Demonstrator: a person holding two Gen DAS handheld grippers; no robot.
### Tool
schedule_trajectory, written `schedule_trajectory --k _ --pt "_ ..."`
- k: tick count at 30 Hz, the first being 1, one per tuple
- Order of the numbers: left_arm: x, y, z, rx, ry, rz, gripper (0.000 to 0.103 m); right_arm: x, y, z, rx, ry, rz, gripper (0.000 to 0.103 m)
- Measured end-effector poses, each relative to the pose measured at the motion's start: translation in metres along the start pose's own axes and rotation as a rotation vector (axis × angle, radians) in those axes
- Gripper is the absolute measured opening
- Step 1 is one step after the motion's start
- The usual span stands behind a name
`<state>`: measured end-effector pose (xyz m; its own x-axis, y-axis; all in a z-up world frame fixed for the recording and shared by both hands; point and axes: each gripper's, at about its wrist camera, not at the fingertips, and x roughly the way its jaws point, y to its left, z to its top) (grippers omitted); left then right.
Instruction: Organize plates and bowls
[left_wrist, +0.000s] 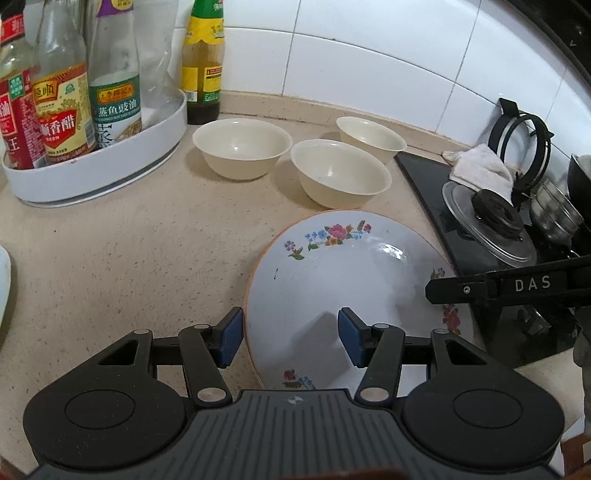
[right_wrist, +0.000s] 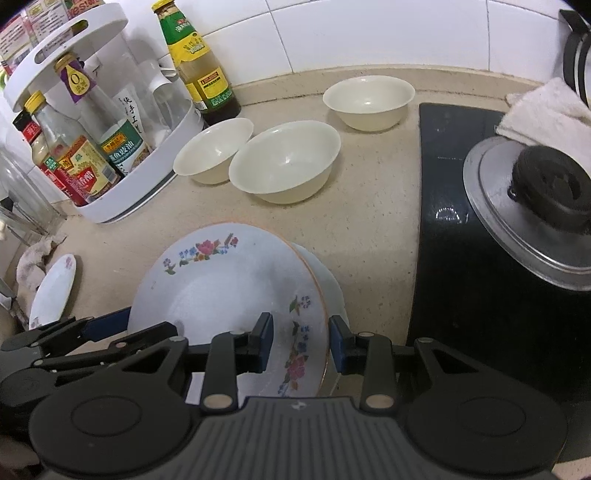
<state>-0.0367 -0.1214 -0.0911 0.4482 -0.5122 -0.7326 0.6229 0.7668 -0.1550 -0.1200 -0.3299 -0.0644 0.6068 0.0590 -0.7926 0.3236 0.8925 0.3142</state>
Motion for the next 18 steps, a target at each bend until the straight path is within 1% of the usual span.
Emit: schedule_trajectory --k 5,9,11,13,18 --pt "0.007 0.001 -0.003 -0.005 0.019 -0.005 0.060 0.006 -0.001 0.002 -0.016 -0.013 -0.015 0.034" --pt "0.007 0.000 -0.004 0.003 0.006 -0.005 0.060 0.008 -0.003 0.003 -0.019 -0.027 -0.029 0.034" --pt "0.006 0.001 -0.003 -0.002 0.003 -0.011 0.060 0.008 -0.005 0.006 -0.025 -0.049 -0.041 0.034" --pt "0.004 0.003 -0.003 -0.014 -0.004 -0.010 0.060 0.004 -0.006 0.009 -0.023 -0.076 -0.048 0.034" --pt "-0.008 0.015 0.000 -0.055 -0.035 0.010 0.060 -0.002 -0.005 0.017 -0.038 -0.095 -0.051 0.034"
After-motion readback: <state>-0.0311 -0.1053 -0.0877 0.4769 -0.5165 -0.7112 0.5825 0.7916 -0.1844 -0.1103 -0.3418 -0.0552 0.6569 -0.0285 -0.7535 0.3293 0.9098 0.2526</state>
